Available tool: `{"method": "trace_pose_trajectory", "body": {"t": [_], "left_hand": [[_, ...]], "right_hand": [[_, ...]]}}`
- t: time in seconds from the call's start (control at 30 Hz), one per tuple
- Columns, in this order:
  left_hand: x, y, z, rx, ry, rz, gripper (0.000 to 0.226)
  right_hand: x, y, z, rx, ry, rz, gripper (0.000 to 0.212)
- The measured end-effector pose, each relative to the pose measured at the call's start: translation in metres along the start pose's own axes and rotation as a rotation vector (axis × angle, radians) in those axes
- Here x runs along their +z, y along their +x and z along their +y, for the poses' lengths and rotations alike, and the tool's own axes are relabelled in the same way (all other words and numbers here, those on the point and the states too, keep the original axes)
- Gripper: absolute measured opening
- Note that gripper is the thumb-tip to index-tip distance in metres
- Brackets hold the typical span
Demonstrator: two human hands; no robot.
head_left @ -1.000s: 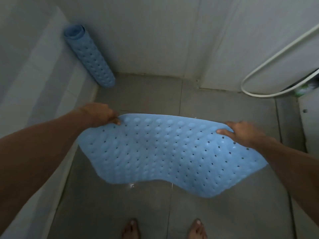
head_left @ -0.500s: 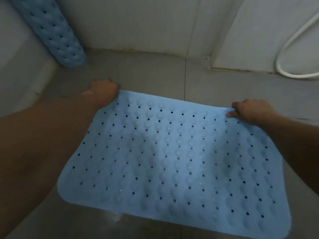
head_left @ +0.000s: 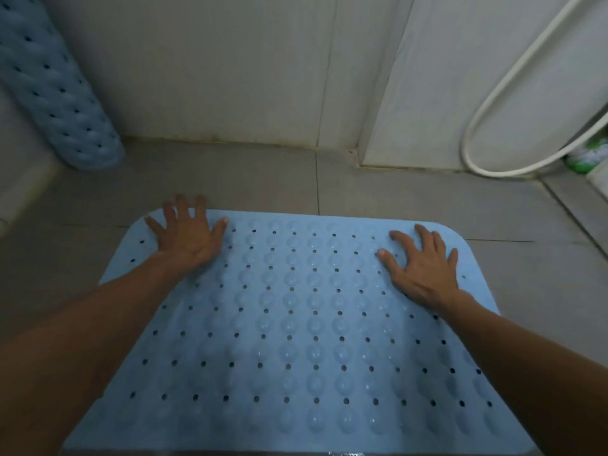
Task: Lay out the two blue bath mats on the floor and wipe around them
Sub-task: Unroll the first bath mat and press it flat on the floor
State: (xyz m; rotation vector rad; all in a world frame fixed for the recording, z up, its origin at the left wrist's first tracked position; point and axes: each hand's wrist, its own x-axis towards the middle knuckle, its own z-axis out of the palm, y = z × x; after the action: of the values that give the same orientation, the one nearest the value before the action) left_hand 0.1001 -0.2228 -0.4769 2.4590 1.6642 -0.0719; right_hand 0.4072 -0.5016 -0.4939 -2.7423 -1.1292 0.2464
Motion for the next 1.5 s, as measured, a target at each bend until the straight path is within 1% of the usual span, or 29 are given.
{"method": "trace_pose_trajectory", "body": {"t": [0.03, 0.1, 0.13, 0.23, 0.4, 0.43, 0.5, 0.63, 0.73, 0.77, 0.87, 0.93, 1.07, 1.23, 1.37, 1.5], "left_hand": [[0.010, -0.012, 0.001, 0.003, -0.055, -0.069, 0.077], [0.029, -0.024, -0.001, 0.017, -0.043, -0.151, 0.078], [0.036, -0.027, -0.004, 0.016, -0.026, -0.149, 0.077], [0.047, -0.026, -0.006, -0.004, 0.015, -0.073, 0.075], [0.044, -0.023, -0.002, -0.015, 0.022, -0.074, 0.074], [0.041, -0.023, -0.002, -0.014, 0.027, -0.108, 0.074], [0.033, -0.018, -0.001, -0.007, 0.040, -0.228, 0.075], [-0.006, -0.014, 0.008, -0.045, 0.166, -0.436, 0.080], [-0.017, -0.037, 0.016, -0.034, 0.190, -0.579, 0.084], [-0.016, -0.047, 0.019, -0.029, 0.205, -0.599, 0.084], [-0.019, -0.065, 0.020, -0.011, 0.247, -0.594, 0.083], [-0.025, -0.068, 0.013, 0.051, 0.256, -0.589, 0.080], [-0.034, -0.070, -0.015, 0.186, 0.245, -0.513, 0.072], [-0.038, -0.063, -0.056, 0.254, 0.221, -0.345, 0.068], [-0.037, -0.050, -0.079, 0.289, 0.169, -0.261, 0.067], [-0.032, -0.035, -0.090, 0.301, 0.109, -0.167, 0.065]], "right_hand": [[0.009, -0.009, 0.001, 0.027, -0.011, -0.046, 0.067], [0.019, -0.013, 0.005, 0.060, -0.051, -0.067, 0.070], [0.021, -0.011, 0.006, 0.065, -0.064, -0.062, 0.070], [0.024, -0.004, 0.008, 0.068, -0.085, -0.054, 0.069], [0.019, 0.006, 0.008, 0.047, -0.087, -0.066, 0.069], [0.019, 0.007, 0.008, 0.046, -0.088, -0.075, 0.069], [0.020, 0.005, 0.009, 0.066, -0.085, -0.104, 0.069], [0.013, -0.003, 0.005, 0.066, -0.060, -0.161, 0.074], [0.003, -0.010, 0.003, 0.067, -0.059, -0.224, 0.074], [-0.002, -0.011, 0.003, 0.069, -0.063, -0.257, 0.075], [-0.017, -0.003, 0.002, 0.078, -0.118, -0.362, 0.078], [-0.028, 0.001, -0.001, 0.071, -0.160, -0.422, 0.078], [-0.040, -0.012, -0.022, -0.007, -0.226, -0.451, 0.076], [-0.025, -0.047, -0.081, -0.094, -0.219, -0.404, 0.072], [-0.010, -0.057, -0.153, -0.210, -0.098, -0.330, 0.067], [0.011, -0.060, -0.225, -0.263, -0.004, -0.287, 0.065]]}}
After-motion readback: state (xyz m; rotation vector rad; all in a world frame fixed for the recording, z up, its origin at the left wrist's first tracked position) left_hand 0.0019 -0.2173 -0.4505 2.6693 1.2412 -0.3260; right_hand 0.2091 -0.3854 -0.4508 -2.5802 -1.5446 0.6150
